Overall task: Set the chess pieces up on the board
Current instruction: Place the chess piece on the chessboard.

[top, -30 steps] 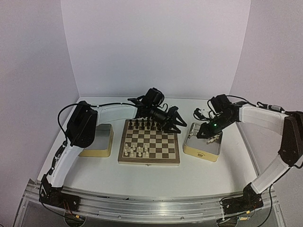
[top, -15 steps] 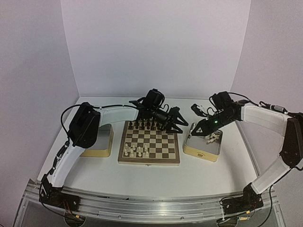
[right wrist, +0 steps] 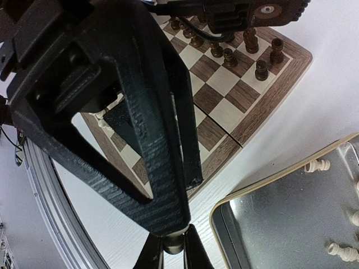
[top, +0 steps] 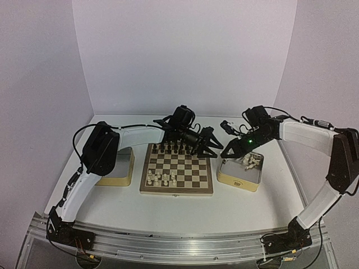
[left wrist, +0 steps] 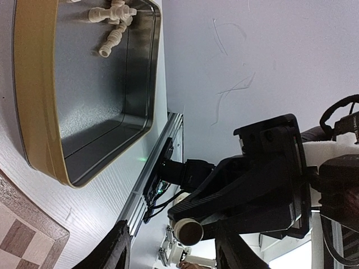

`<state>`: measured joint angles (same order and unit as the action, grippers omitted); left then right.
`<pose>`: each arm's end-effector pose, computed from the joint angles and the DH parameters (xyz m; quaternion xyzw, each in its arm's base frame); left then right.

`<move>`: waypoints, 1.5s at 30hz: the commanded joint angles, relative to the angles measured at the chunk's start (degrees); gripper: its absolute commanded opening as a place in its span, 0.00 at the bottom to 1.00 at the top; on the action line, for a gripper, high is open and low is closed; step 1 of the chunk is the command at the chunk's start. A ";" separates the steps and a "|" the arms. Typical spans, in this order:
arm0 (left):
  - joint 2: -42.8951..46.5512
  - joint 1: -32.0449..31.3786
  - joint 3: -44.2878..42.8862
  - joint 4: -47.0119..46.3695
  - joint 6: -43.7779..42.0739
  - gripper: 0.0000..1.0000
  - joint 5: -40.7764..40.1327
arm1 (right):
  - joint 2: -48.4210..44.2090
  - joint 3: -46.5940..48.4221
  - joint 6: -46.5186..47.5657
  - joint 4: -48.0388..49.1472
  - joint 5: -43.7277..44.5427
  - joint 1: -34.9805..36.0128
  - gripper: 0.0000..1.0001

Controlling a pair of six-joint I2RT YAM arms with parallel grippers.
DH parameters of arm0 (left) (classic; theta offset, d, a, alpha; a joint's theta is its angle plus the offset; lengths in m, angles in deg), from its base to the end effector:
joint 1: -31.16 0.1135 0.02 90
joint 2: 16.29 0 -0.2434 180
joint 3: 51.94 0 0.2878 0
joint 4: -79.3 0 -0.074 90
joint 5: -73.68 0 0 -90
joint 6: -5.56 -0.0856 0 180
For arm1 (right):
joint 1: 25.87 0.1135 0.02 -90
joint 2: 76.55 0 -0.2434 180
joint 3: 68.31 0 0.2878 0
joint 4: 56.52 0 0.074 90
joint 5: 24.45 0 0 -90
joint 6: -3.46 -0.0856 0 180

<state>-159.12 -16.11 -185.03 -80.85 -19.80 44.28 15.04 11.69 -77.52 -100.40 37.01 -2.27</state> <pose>0.3513 -0.4902 0.1546 -0.1382 -0.7759 0.6040 0.1181 0.3440 0.1949 0.1761 -0.3301 0.8677 0.2700 0.2554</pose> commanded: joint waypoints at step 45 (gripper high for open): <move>2.02 0.15 -0.18 -2.21 -0.39 0.00 1.13 | 2.26 4.16 -1.49 1.62 0.92 1.14 0.22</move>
<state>-159.68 -15.67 -184.94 -85.29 -17.26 46.76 17.29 14.21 -78.30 -99.83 38.01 -1.54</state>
